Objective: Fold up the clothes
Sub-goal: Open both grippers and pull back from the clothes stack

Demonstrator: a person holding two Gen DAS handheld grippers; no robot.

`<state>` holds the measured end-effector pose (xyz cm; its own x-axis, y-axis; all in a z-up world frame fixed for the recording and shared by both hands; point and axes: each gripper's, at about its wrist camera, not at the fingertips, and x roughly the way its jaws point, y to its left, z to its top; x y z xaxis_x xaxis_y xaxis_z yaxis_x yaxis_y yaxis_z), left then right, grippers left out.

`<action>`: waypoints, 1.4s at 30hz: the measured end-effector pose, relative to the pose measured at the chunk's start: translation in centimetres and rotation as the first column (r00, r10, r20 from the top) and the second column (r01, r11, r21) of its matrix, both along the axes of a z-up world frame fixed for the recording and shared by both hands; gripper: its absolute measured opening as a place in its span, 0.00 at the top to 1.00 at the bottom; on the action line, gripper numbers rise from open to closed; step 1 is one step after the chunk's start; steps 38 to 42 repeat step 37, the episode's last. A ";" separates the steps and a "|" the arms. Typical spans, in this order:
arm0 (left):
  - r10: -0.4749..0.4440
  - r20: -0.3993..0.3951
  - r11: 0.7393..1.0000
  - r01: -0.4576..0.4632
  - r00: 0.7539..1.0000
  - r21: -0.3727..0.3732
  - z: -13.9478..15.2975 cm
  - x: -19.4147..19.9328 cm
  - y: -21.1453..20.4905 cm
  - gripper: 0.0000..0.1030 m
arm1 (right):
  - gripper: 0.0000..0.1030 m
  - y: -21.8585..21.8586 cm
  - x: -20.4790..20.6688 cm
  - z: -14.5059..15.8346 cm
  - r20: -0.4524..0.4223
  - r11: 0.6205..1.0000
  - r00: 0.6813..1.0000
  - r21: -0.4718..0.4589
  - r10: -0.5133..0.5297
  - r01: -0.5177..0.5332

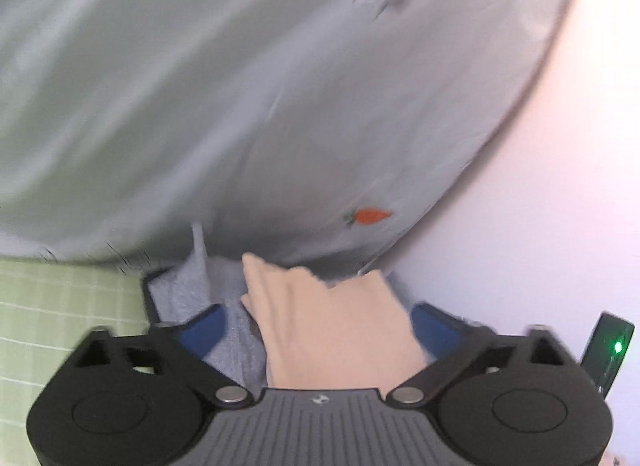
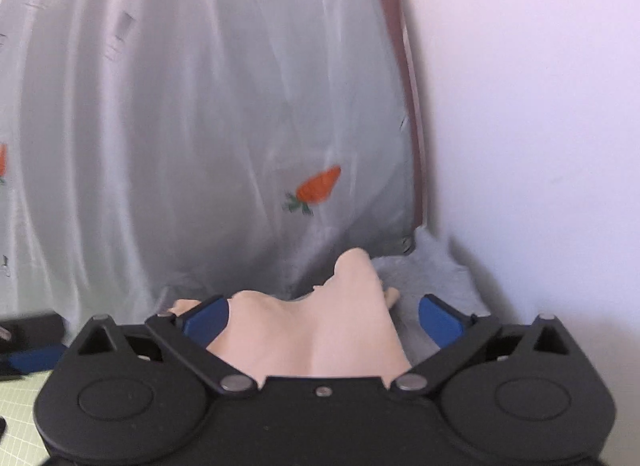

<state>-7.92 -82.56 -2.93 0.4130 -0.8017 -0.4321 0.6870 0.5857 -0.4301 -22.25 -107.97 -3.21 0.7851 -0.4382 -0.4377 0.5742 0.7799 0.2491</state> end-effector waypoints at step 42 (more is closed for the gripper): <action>-0.001 0.134 0.949 -0.042 0.991 0.311 -2.2 -20.2 13.4 0.00 | 0.00 21.9 -19.5 0.2 -0.226 0.991 0.973 -0.134 -0.049 0.019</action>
